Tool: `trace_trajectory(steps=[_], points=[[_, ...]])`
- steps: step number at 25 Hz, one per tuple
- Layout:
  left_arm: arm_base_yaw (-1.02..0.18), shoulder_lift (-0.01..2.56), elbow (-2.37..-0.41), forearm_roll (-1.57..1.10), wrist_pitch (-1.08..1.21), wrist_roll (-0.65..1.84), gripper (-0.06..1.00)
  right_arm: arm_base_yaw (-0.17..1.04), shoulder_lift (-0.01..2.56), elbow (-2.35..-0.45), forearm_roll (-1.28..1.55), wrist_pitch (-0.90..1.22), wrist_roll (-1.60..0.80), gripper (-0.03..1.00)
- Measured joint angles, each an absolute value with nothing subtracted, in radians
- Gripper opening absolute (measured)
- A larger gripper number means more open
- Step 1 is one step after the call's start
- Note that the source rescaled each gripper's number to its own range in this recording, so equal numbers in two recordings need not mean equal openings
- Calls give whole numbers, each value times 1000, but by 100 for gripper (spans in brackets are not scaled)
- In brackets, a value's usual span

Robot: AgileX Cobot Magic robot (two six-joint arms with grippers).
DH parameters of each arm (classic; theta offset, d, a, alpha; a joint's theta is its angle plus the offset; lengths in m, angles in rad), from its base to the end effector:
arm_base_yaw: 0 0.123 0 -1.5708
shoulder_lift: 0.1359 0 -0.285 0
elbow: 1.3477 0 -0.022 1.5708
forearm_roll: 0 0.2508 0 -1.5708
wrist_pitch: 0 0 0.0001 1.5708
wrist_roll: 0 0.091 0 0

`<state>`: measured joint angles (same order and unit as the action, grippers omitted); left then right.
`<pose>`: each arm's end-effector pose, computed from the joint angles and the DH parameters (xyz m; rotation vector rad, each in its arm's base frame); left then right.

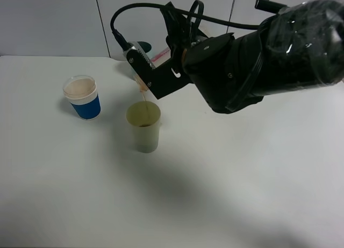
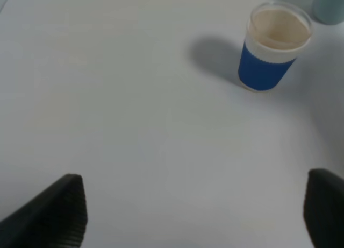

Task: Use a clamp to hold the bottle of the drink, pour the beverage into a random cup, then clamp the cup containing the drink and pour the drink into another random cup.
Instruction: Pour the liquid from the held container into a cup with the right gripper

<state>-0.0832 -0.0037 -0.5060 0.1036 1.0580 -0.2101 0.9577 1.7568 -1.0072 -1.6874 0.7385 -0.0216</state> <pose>-0.0055 0.0087 0.2795 -0.1338 2.0237 -0.0614 0.2563 0.2584 0.2207 -2.0189 0.9186 -1.2322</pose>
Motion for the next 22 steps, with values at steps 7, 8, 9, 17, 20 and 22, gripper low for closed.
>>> trace_trajectory(steps=[7, 8, 9, 17, 20, 22], points=[[-83, -4, -506, 104, 1058, -210, 88, 959, 1757, -1007, -1708, 737, -8, 0], [-83, -4, -506, 104, 1058, -210, 88, 959, 1757, -1007, -1713, 736, -8, 0], [-83, -4, -506, 104, 1058, -210, 88, 961, 1757, -1007, -1722, 736, 0, 0], [-83, -4, -506, 104, 1058, -210, 88, 977, 1757, -1007, -1726, 720, 37, 0], [-83, -4, -506, 104, 1058, -210, 88, 977, 1757, -1007, -1726, 719, 41, 0], [-83, -4, -506, 104, 1058, -210, 88, 977, 1757, -1007, -1726, 719, 44, 0]])
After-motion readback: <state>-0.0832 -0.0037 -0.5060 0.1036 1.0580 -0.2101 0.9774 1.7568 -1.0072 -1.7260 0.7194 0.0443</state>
